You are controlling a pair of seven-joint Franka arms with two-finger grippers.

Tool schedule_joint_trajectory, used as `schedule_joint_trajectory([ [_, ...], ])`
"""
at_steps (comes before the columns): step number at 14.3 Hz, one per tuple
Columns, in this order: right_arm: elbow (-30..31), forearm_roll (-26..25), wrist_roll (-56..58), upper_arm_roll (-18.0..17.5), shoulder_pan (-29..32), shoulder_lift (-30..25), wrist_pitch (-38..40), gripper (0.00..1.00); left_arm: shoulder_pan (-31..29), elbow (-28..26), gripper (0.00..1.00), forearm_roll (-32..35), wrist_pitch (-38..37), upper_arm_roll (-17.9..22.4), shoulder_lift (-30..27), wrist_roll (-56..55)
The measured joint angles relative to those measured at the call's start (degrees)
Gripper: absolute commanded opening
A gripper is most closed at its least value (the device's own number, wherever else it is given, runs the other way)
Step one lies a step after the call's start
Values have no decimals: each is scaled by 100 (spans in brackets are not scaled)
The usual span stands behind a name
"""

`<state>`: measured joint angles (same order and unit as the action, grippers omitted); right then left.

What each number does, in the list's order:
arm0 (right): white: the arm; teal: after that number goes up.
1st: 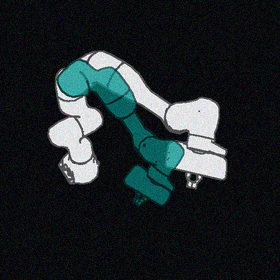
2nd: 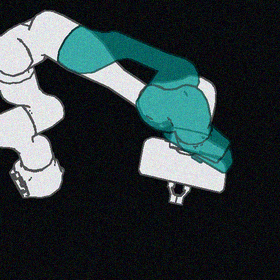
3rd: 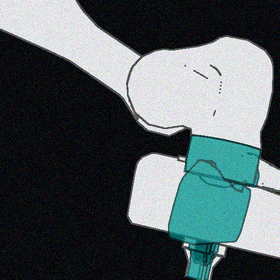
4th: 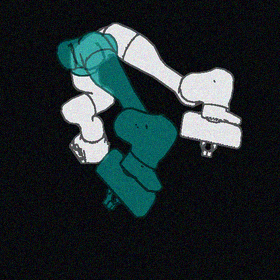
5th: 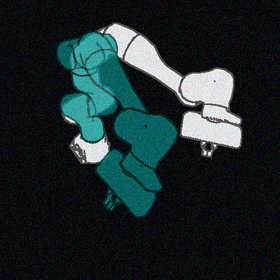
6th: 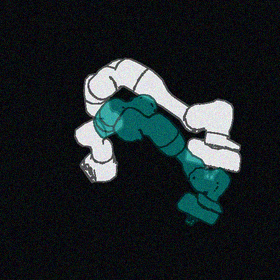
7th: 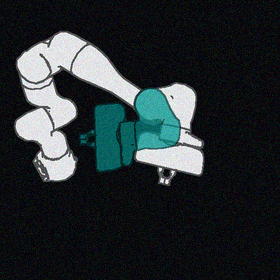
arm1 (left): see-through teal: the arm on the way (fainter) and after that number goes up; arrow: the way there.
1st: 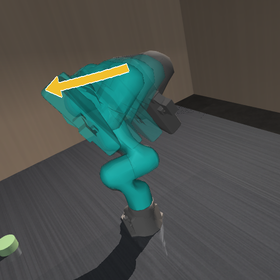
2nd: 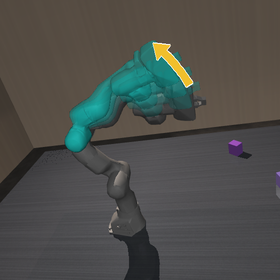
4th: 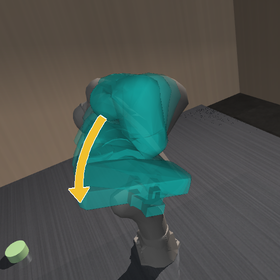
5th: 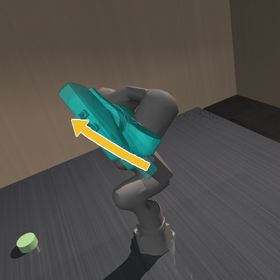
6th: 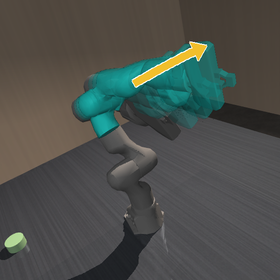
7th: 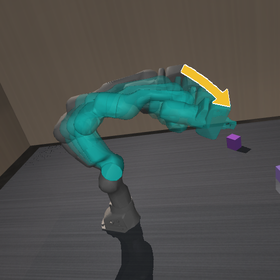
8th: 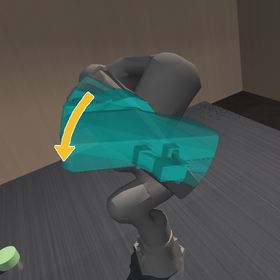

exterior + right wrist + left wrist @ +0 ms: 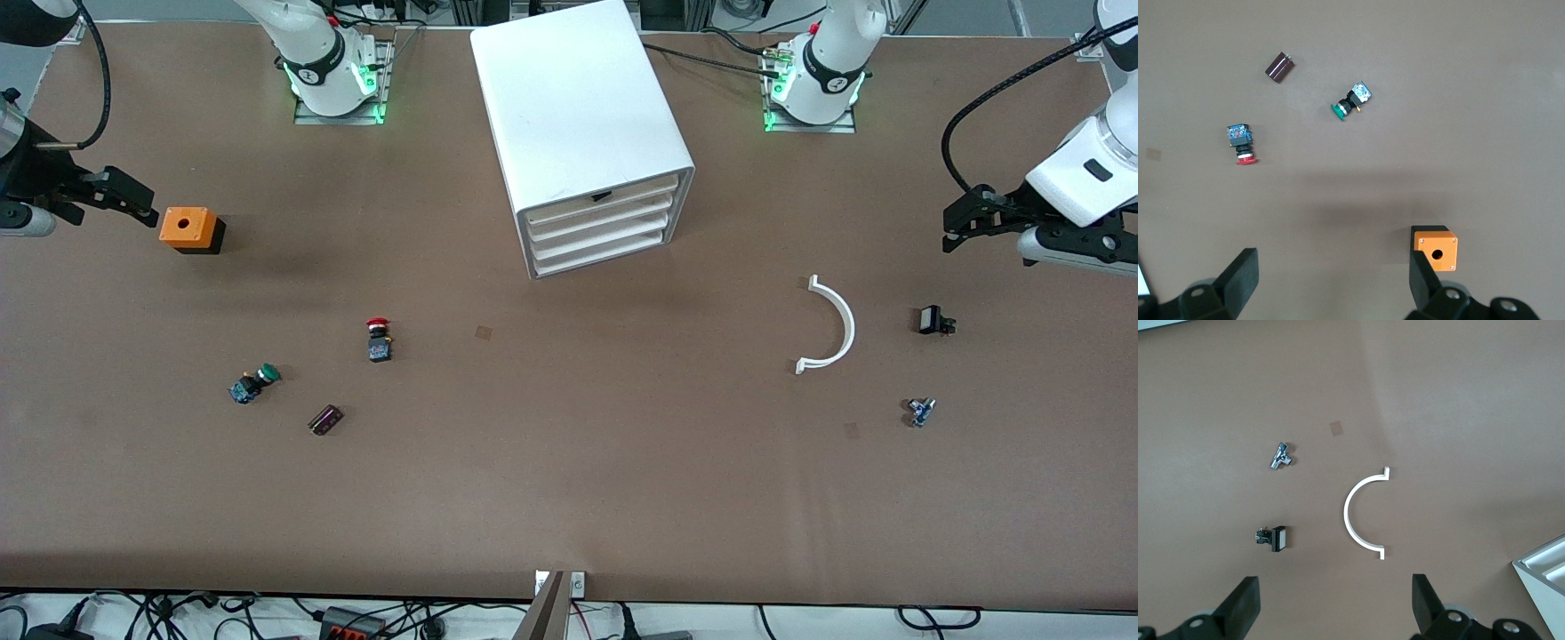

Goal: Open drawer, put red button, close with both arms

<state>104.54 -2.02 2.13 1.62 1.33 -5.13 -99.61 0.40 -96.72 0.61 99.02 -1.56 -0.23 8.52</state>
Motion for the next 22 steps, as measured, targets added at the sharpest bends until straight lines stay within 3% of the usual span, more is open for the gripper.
schedule_joint_trajectory([
  [10,1,0,0,0,0,33,18,100,0,3,100,0,-48,0,0,0],
  [14,2,0,0,-3,-1,186,18,100,5,13,100,-158,-571,-18,2,7],
  [19,-141,2,3,-50,-398,1007,-48,100,130,12,100,-253,-1745,-90,179,78],
  [22,-550,71,2,-66,-675,1720,-105,100,231,-19,100,-931,-2060,-161,558,80],
])
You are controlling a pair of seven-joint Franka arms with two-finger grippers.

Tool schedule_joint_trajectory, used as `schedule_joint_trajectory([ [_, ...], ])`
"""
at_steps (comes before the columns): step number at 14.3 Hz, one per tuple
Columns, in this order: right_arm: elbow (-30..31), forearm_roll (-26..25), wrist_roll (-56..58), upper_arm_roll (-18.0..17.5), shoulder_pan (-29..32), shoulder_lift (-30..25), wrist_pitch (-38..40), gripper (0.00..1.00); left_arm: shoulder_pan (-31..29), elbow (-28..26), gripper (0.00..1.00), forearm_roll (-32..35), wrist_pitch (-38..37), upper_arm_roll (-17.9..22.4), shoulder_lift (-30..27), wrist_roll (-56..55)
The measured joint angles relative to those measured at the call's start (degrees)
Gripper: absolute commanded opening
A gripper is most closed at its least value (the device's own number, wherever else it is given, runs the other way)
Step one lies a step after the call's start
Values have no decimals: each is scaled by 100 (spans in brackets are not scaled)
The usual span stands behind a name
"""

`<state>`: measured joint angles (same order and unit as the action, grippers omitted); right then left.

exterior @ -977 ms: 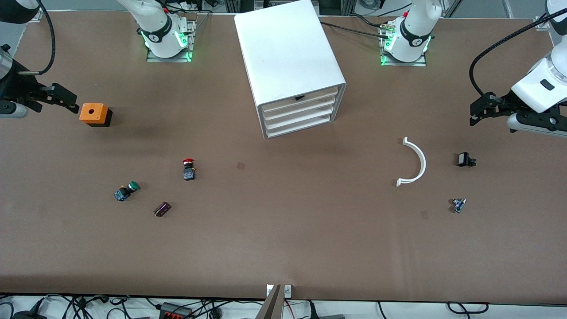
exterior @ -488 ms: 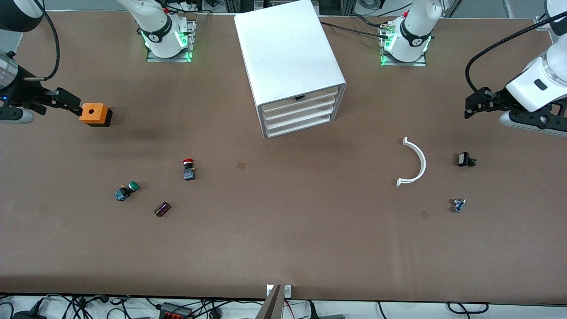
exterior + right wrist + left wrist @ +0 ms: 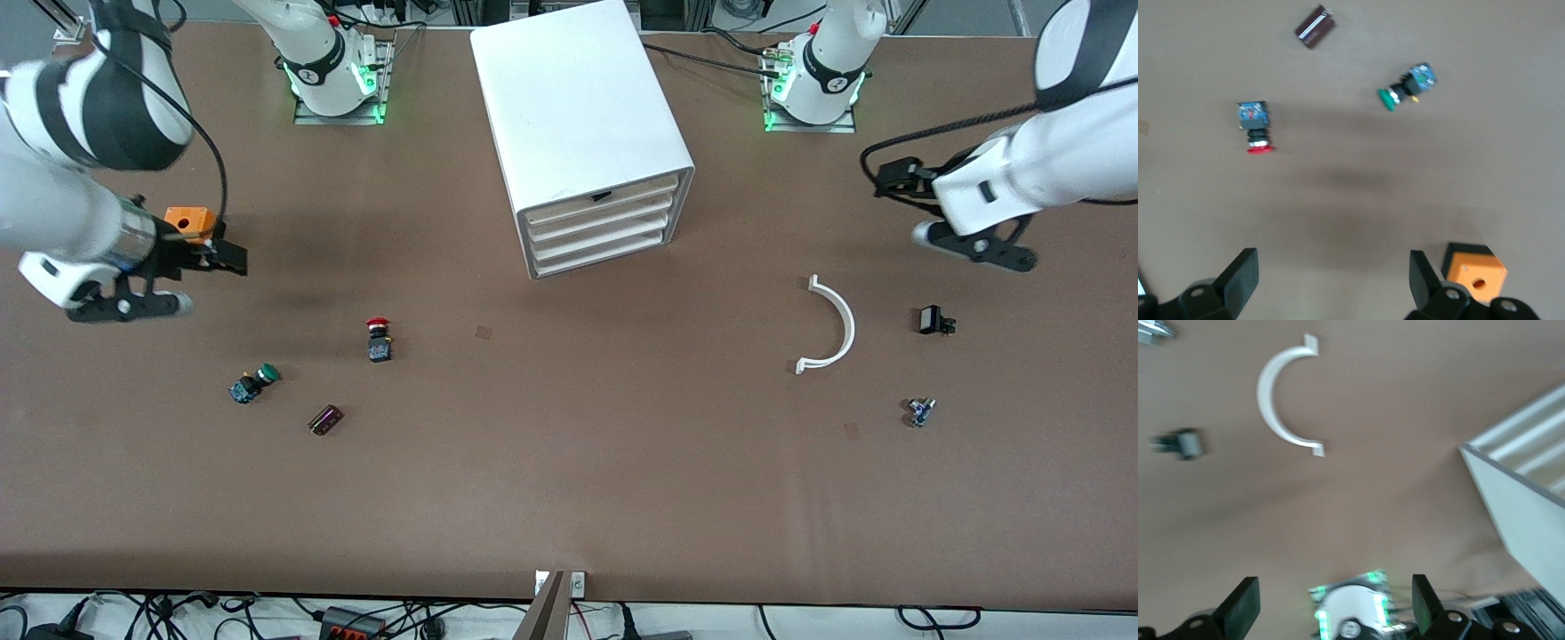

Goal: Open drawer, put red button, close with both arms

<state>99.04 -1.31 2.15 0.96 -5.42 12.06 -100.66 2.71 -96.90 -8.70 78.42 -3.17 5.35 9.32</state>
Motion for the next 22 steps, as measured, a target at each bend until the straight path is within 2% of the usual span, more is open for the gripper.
schedule_joint_trajectory([
  [3,-351,15,-4,-12,-371,679,-120,100,4,-84,100,-1493,-10,-1,694,159],
  [5,-398,16,-14,-15,-574,1044,-467,100,4,-169,100,-2334,325,-1,1106,619],
  [8,-420,17,-24,-18,-842,1499,-858,100,12,-898,100,-3820,971,-5,1356,1877],
  [10,-430,21,-41,-18,-972,1741,-1043,100,126,-1311,95,-4411,1177,-18,1576,2667],
  [14,-430,24,-41,-18,-1068,2219,-1563,100,386,-1515,82,-5240,1265,-111,2286,3439],
  [19,-425,24,-41,-18,-1110,2566,-1684,100,494,-1542,72,-5475,1290,-417,2631,4215],
  [20,-425,24,-41,-18,-1112,2613,-1687,100,494,-1593,67,-5565,1351,-471,2644,4432],
  [21,-425,24,-41,-18,-1112,2650,-1693,100,493,-1668,59,-5674,1486,-553,2659,4609],
  [22,-425,25,-41,-18,-1113,2672,-1695,100,494,-1750,46,-5765,1646,-662,2673,4726],
])
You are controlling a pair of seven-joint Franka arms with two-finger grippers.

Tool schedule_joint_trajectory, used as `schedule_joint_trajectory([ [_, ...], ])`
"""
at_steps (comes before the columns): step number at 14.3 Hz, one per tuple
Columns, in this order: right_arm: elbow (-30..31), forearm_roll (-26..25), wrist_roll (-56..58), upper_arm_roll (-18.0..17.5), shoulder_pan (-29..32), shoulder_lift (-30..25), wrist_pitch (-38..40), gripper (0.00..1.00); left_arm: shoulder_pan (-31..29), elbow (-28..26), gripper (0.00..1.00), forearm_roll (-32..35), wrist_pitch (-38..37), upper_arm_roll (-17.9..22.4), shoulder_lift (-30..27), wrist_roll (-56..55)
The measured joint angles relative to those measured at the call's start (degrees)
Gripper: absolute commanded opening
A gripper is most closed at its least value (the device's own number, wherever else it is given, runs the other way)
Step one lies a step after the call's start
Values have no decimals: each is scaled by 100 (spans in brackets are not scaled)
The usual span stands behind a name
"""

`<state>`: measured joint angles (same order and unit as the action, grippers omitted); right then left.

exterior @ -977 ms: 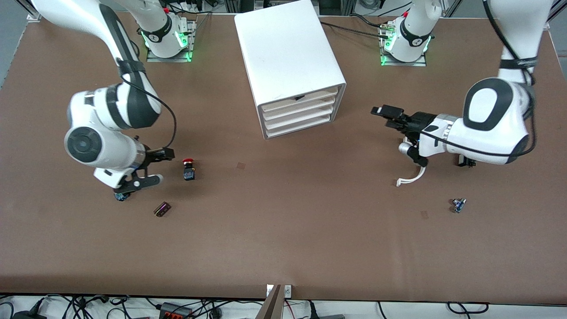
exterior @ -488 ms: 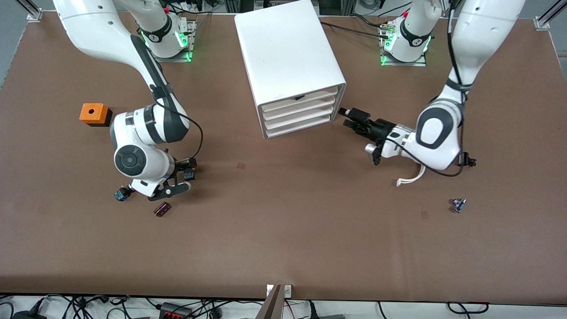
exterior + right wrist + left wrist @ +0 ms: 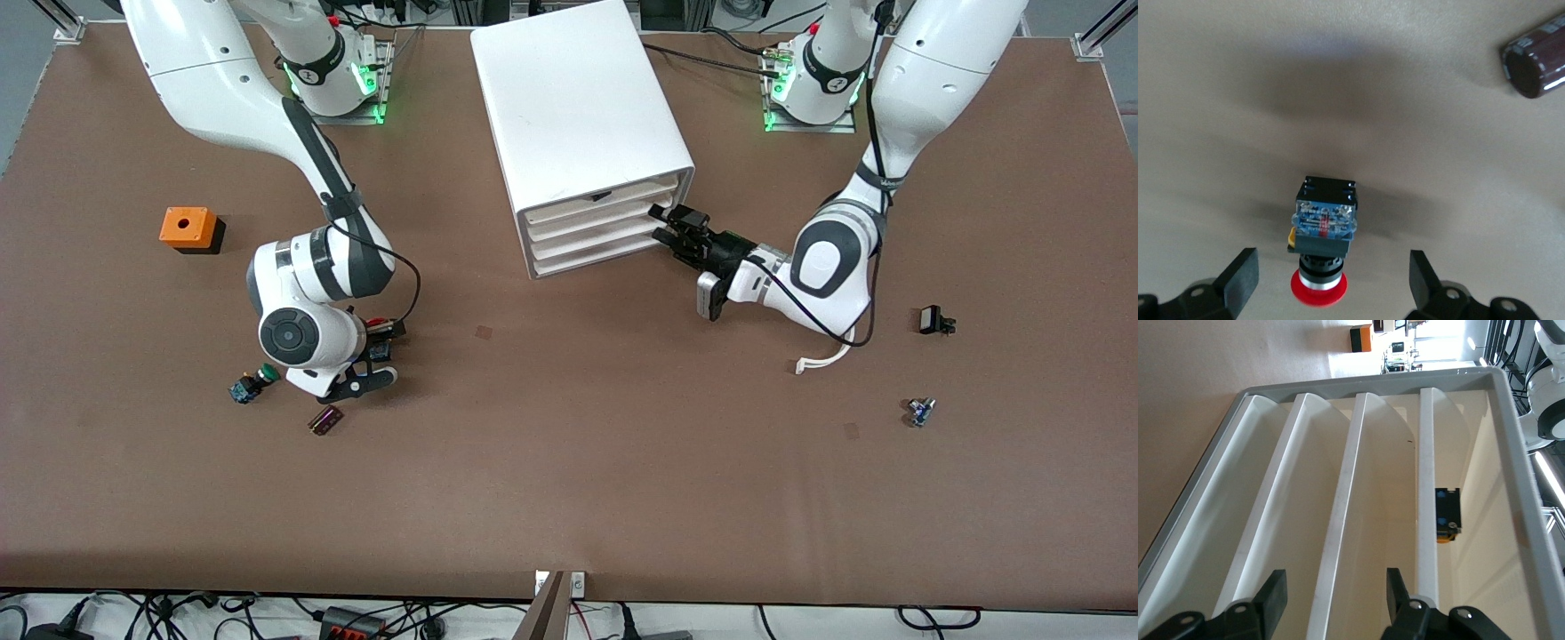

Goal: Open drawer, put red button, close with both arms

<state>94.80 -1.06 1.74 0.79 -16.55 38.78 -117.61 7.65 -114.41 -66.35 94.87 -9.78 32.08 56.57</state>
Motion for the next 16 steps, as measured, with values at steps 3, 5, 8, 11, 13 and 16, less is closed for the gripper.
schedule_joint_trajectory([
  [3,-1,177,0,0,-7,35,-2,91,16,-164,12,-207,241,-252,13,87],
  [5,-1,304,0,0,-7,58,-2,86,6,-211,6,-220,249,-262,15,103],
  [8,-2,315,0,0,-13,79,-2,82,-10,-242,2,-238,264,-259,32,251],
  [11,-2,315,5,0,-23,83,-3,80,-26,-242,2,-238,260,-260,50,282],
  [13,-2,314,6,3,-21,98,-3,79,-44,-224,3,-238,262,-244,54,284],
  [16,-2,314,8,3,-21,140,-6,78,-219,-18,3,-237,276,-214,186,284],
])
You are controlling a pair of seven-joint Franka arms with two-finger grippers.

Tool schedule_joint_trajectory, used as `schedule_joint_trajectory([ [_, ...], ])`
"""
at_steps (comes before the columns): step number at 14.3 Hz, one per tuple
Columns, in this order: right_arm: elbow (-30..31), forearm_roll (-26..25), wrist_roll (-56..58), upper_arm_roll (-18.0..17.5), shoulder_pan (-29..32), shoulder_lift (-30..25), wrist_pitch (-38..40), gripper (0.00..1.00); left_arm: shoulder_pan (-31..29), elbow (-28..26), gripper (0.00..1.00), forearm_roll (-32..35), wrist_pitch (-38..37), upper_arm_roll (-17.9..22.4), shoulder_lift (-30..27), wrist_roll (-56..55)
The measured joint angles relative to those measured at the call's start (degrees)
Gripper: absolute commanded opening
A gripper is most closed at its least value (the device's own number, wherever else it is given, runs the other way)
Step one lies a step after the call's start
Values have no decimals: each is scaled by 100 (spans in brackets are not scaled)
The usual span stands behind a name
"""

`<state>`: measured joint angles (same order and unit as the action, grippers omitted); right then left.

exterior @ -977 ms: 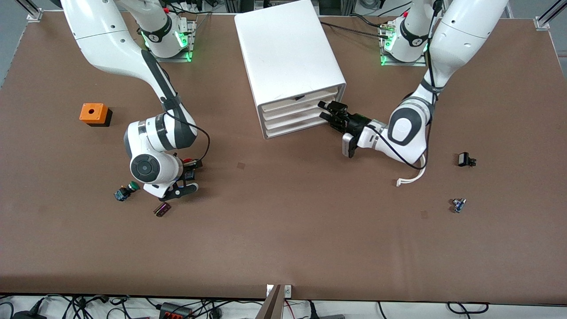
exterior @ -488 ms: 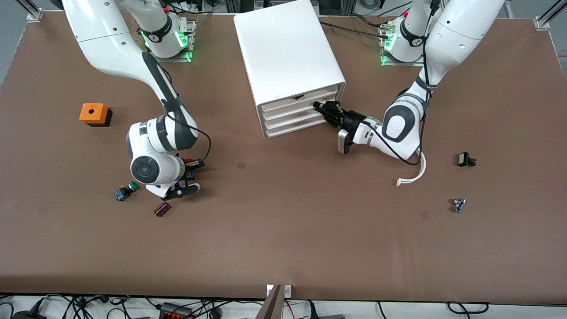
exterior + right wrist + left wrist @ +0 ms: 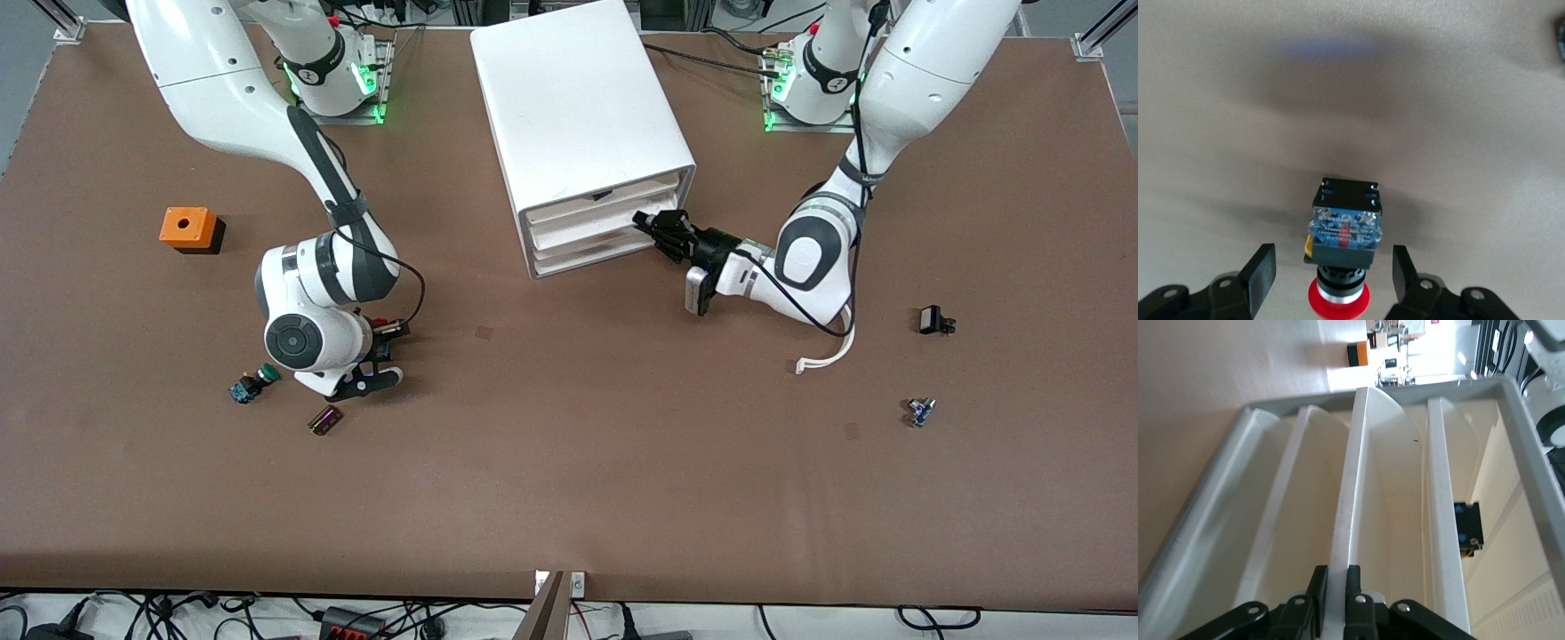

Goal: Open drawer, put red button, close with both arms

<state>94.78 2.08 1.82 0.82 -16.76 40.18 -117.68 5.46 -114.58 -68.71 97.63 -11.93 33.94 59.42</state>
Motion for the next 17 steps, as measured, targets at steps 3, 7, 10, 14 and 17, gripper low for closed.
schedule_joint_trajectory([
  [3,0,-1,3,2,1,29,-4,66,-281,523,3,89,-52,13,373,0],
  [7,-3,-1,3,9,2,71,-16,49,-387,1015,100,163,-161,39,677,-112],
  [10,-4,-2,27,22,3,81,-18,17,-386,1132,100,222,-78,78,786,-490],
  [14,-152,-1,115,27,4,82,-27,0,-474,1510,100,550,-48,130,772,-1677],
  [17,-514,-1,115,4,-43,57,12,0,-563,1984,100,1296,-51,138,724,-3004],
])
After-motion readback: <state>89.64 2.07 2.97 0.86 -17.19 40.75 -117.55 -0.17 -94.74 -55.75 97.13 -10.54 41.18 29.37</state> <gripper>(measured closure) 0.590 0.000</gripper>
